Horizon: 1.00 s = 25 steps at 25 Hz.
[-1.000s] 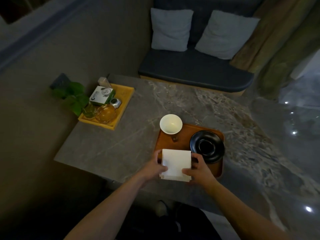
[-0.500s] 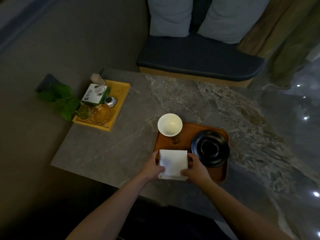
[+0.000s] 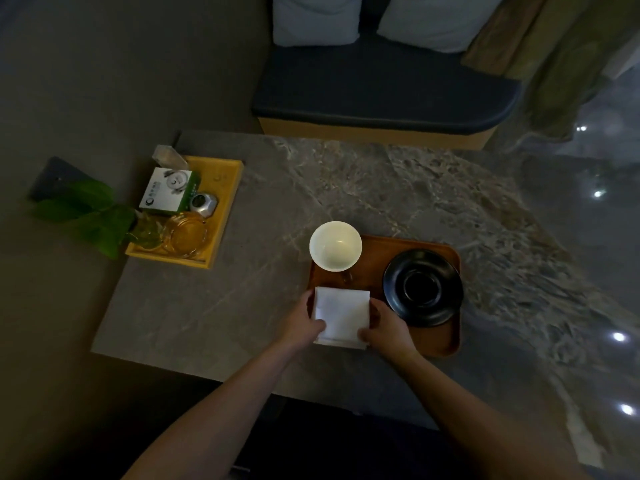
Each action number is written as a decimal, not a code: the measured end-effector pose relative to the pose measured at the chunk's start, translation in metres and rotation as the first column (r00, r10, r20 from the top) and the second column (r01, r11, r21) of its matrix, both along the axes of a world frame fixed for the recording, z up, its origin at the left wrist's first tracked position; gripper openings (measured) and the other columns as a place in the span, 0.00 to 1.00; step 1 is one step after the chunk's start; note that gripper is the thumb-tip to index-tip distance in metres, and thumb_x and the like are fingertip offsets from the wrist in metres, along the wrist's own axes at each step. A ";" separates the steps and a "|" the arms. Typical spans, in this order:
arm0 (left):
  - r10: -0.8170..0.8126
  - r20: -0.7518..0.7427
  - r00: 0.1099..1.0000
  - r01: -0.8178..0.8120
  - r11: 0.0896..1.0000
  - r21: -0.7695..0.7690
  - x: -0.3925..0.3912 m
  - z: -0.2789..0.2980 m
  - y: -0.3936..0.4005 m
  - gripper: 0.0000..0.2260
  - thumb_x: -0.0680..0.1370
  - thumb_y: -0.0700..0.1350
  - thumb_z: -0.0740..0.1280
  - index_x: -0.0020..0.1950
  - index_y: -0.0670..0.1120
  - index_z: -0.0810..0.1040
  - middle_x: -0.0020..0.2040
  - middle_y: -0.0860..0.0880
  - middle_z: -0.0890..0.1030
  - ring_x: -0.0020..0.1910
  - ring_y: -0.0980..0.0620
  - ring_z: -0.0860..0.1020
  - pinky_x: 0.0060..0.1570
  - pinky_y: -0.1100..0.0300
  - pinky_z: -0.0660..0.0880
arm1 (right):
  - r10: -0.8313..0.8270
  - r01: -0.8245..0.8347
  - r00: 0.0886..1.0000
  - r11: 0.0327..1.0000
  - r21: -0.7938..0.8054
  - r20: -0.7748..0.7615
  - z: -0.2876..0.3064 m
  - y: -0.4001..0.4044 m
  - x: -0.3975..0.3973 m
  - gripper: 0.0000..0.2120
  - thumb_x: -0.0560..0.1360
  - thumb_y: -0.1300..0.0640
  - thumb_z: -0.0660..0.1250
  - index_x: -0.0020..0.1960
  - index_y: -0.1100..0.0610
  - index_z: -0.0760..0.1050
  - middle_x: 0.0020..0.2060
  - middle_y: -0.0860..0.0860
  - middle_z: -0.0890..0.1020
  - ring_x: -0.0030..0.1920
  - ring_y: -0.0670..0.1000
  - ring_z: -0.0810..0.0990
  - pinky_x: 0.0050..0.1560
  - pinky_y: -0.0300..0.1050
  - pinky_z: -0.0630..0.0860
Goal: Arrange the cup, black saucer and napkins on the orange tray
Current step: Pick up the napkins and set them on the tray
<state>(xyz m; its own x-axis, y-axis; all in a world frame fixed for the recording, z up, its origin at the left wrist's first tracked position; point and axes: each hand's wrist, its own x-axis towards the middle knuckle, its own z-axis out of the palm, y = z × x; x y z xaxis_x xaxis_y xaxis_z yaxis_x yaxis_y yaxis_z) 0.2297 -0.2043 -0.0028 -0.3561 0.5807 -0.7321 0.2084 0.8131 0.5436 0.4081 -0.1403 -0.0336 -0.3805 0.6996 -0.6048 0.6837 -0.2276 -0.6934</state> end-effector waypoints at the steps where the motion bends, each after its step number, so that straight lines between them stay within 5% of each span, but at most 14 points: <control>1: -0.023 -0.006 1.000 0.023 1.000 0.000 -0.003 -0.002 0.001 0.34 0.76 0.39 0.70 0.78 0.48 0.57 0.75 0.44 0.66 0.71 0.42 0.68 0.65 0.44 0.72 | -0.008 0.008 1.000 1.000 0.007 -0.003 0.000 -0.002 -0.003 0.30 0.70 0.62 0.72 0.69 0.53 0.67 0.63 0.53 0.77 0.62 0.52 0.76 0.56 0.50 0.79; 7: -0.094 -0.046 0.995 0.096 0.994 0.047 -0.017 -0.012 0.009 0.33 0.75 0.40 0.71 0.76 0.52 0.60 0.73 0.47 0.69 0.68 0.45 0.71 0.62 0.43 0.75 | -0.080 0.074 0.994 0.993 0.088 0.069 -0.002 -0.005 -0.019 0.31 0.71 0.64 0.71 0.72 0.55 0.66 0.66 0.55 0.75 0.65 0.53 0.74 0.63 0.54 0.75; 15: -0.239 -0.227 0.944 0.261 0.963 0.069 -0.026 -0.019 0.019 0.31 0.75 0.43 0.72 0.75 0.52 0.63 0.70 0.48 0.68 0.64 0.48 0.73 0.52 0.59 0.70 | -0.102 0.080 0.985 0.984 0.157 0.139 -0.004 -0.001 -0.031 0.33 0.72 0.63 0.71 0.74 0.56 0.63 0.68 0.55 0.73 0.66 0.53 0.72 0.65 0.52 0.73; 25: -0.396 -0.356 0.847 0.467 0.874 0.138 -0.040 -0.029 0.010 0.34 0.74 0.49 0.72 0.76 0.51 0.60 0.67 0.49 0.70 0.66 0.50 0.68 0.59 0.57 0.70 | -0.049 0.010 0.985 0.973 0.231 0.164 -0.003 -0.005 -0.028 0.36 0.73 0.59 0.71 0.75 0.52 0.58 0.68 0.54 0.71 0.65 0.52 0.73 0.60 0.46 0.73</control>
<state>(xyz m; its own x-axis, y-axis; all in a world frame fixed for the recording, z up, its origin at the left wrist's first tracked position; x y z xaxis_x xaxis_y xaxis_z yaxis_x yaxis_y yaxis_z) 0.1895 -0.1944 -0.0320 -0.2178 0.8554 -0.4699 0.6949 0.4740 0.5408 0.3797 -0.1450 -0.0369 -0.2645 0.8362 -0.4804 0.7897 -0.0982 -0.6056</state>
